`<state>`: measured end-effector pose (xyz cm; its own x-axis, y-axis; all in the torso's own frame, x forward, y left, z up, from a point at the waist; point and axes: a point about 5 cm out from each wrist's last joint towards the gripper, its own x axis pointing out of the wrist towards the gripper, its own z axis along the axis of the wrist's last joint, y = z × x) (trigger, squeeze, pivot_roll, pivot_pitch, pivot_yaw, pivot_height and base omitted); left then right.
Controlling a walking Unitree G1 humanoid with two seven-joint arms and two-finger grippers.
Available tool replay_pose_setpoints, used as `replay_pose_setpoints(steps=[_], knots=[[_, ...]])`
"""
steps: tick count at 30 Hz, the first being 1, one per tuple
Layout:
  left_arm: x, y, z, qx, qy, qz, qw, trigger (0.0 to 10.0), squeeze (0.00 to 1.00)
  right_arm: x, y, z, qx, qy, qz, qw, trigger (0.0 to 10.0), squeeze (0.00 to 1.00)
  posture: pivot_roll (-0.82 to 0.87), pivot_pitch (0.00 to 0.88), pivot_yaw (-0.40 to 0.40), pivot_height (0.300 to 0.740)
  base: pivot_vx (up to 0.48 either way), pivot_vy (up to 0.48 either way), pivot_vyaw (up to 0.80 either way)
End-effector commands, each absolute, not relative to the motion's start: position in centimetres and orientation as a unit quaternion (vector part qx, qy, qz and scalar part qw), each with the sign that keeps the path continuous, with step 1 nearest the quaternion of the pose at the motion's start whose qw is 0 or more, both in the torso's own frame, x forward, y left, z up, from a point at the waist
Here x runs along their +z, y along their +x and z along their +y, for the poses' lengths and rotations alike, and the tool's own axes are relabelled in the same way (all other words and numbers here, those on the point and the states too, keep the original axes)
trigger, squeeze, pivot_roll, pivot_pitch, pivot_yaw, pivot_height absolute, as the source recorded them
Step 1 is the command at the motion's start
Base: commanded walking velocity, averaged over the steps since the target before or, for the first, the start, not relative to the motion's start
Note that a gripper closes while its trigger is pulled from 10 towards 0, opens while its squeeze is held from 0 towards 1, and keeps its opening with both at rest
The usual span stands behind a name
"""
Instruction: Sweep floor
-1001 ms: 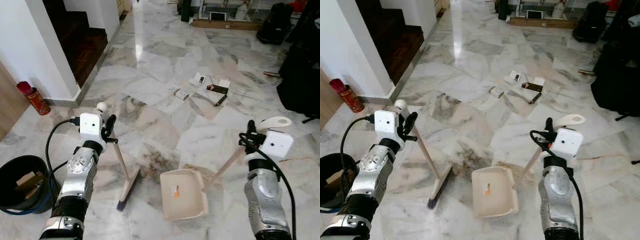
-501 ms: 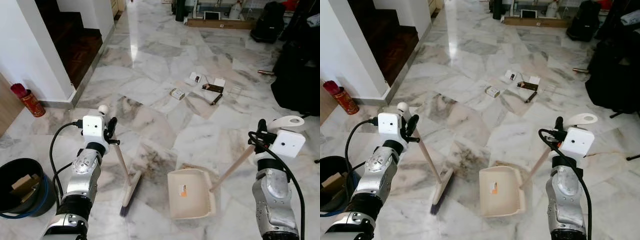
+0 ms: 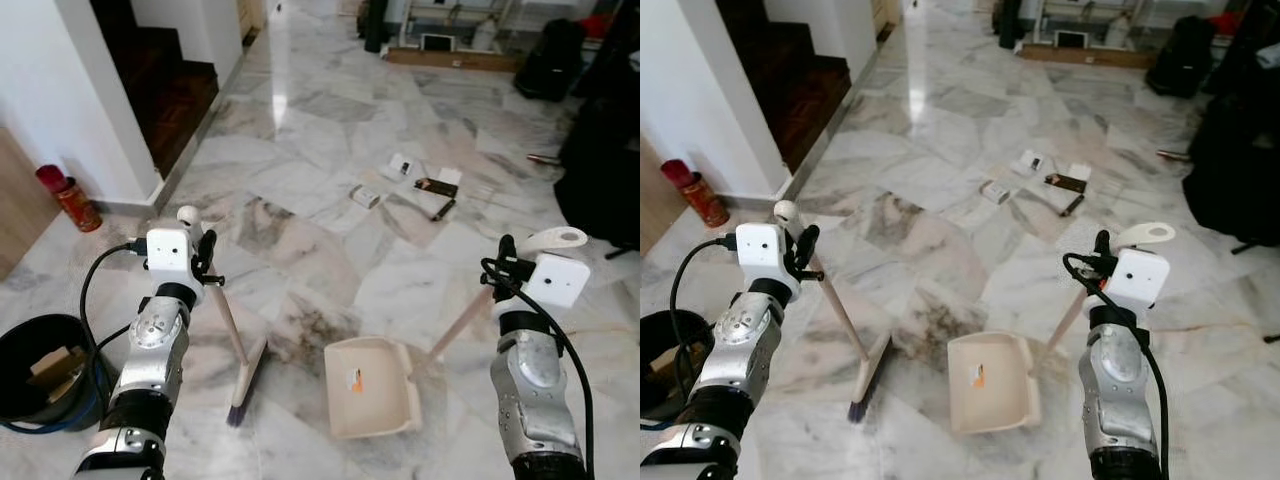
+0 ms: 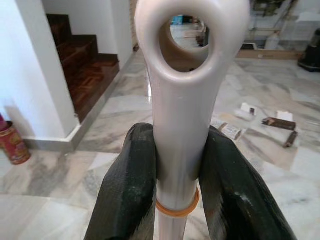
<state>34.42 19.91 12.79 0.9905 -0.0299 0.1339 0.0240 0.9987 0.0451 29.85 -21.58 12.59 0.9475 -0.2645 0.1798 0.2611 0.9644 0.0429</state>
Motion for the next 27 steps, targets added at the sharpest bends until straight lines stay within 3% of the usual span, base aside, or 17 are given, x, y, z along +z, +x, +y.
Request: replay_pose_setpoints(steps=[1,15,27], knots=[[14.0,34.9,19.6,-0.020,0.028,-0.095,0.995,10.0,0.00,13.4,29.6,-22.0,-0.137,0.008,-0.116,0.984,10.0,0.00,0.04,0.060,-0.004,0.740,0.296,0.000,0.00],[13.9,34.7,20.2,-0.010,0.025,-0.097,0.995,10.0,0.00,13.4,30.3,-21.4,-0.126,0.012,-0.112,0.986,10.0,0.00,0.06,0.030,-0.017,0.740,0.301,0.000,0.00],[11.3,33.5,21.1,0.007,0.029,-0.060,0.998,10.0,0.00,10.2,29.1,-22.1,-0.143,-0.010,-0.068,0.987,10.0,0.00,0.07,0.056,-0.026,0.740,0.315,0.000,0.00]])
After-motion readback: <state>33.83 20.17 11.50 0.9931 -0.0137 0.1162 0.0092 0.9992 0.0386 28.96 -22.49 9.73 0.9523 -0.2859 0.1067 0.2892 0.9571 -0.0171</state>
